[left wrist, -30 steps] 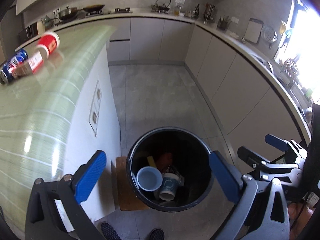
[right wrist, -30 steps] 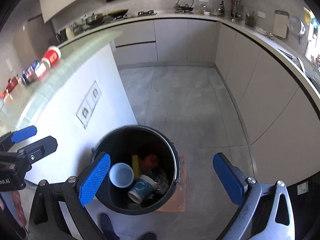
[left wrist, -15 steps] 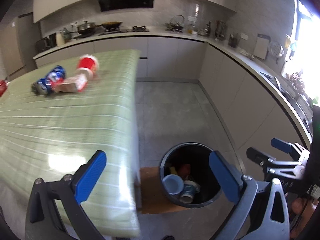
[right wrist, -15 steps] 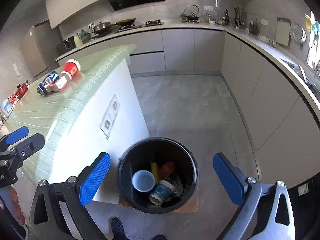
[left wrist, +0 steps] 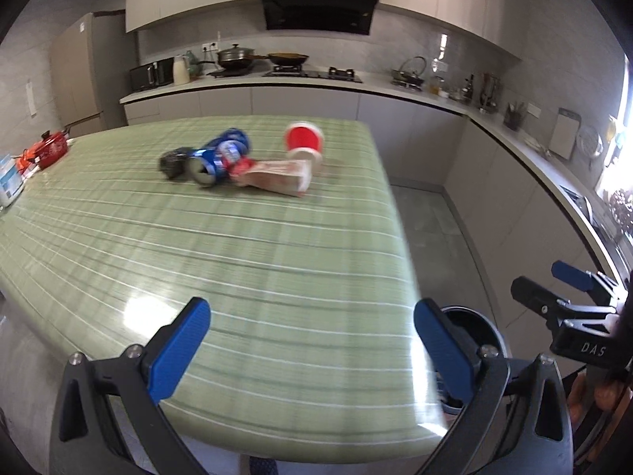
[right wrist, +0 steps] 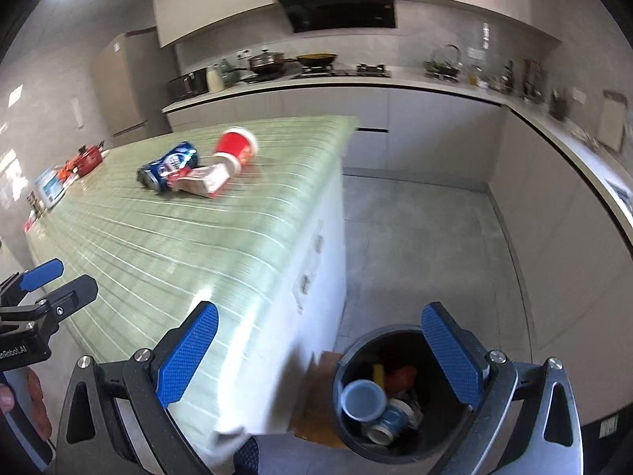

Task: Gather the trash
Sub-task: 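Move both tools back over the table toward the remaining items, then bring both open tools toward the red paper cup, blue can and snack bag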

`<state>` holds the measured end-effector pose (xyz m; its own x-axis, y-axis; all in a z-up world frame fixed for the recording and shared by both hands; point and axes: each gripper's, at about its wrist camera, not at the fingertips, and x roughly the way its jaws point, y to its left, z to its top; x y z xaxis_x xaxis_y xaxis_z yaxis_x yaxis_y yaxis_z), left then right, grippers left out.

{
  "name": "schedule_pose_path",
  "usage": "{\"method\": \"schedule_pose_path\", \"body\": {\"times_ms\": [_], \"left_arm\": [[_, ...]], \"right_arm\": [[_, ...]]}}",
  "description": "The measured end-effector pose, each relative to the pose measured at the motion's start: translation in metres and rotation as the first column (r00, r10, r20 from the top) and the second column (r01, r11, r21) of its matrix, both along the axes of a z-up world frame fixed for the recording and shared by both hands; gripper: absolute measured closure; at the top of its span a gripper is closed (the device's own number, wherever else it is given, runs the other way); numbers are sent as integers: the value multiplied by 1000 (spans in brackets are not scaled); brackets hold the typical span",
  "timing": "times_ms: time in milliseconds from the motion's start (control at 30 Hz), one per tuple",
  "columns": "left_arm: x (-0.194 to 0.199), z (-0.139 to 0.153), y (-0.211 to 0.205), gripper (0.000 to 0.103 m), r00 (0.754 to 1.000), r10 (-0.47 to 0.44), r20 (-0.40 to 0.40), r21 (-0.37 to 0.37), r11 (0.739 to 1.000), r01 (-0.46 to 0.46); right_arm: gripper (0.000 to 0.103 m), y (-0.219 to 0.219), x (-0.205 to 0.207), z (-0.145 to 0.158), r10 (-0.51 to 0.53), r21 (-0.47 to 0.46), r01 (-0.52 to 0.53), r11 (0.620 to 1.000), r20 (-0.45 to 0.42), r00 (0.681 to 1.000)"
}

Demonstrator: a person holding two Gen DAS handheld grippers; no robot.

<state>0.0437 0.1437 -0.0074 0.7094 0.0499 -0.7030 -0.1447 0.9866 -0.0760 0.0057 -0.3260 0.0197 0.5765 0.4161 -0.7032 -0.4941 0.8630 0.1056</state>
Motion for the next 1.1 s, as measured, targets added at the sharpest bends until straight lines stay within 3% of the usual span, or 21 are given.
{"method": "schedule_pose_path", "body": {"times_ms": [333,600,1100], "left_arm": [[23,-10,101,0,1000,10,-11,-25,1000,-10],[46,-19,159,0,1000,-2,-9,-62,998,2],[92,-35,205,0,998,-55,-24,-65,996,54]], "right_arm": [[0,130,20,2,65,-41,-65,997,4,998],[0,206,33,-7,89,-69,-89,994,-9,996],[0,267,69,-25,57,-95,-60,994,-40,998]]}}
